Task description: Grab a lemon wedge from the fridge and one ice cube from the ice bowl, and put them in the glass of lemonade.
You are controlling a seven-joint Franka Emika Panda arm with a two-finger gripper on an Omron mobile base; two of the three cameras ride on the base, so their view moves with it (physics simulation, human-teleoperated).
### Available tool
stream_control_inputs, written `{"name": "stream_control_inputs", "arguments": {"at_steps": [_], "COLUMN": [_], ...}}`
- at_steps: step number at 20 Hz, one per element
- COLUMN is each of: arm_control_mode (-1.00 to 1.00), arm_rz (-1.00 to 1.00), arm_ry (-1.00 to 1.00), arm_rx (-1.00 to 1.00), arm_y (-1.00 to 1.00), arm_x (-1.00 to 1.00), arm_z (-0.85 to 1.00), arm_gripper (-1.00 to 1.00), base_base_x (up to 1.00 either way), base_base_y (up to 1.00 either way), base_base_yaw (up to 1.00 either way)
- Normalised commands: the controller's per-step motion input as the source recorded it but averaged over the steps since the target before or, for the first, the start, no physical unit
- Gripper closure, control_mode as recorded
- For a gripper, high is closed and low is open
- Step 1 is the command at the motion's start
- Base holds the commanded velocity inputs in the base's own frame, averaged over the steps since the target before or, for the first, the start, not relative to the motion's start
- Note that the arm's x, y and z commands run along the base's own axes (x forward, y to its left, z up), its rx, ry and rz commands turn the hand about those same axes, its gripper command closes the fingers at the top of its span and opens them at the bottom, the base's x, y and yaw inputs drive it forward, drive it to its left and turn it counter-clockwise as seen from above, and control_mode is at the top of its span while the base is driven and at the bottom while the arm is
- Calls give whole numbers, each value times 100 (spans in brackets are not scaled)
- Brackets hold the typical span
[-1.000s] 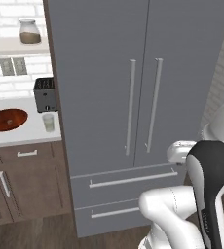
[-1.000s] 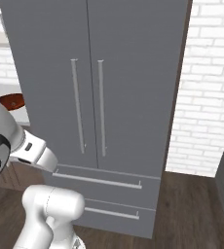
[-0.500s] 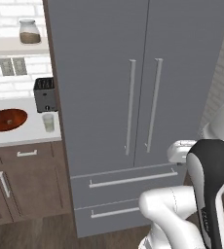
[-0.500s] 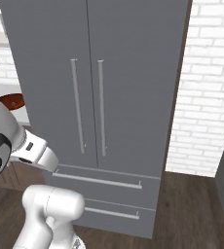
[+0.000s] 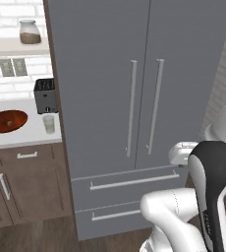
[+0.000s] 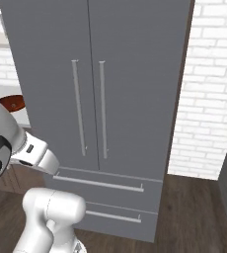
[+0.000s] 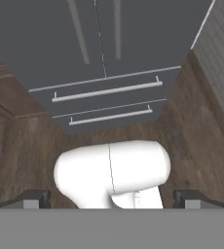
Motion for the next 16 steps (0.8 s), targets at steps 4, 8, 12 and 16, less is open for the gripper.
{"name": "stream_control_inputs", "arguments": {"at_steps": [4, 8, 12, 16], "arm_control_mode": [-100, -100, -100, -100], "arm_rz": [0, 0, 4, 2], "arm_ry": [-12, -25, -41, -32], "arm_rx": [5, 23, 5, -14], "arm_y": [0, -2, -6, 2], "arm_x": [-5, -32, -11, -2], "arm_z": [11, 37, 100, 100], "arm_gripper": [-100, -100, -100, -100], "base_base_x": [0, 0, 0, 0], "base_base_y": [0, 0, 0, 0], "base_base_yaw": [0, 0, 0, 0]}}
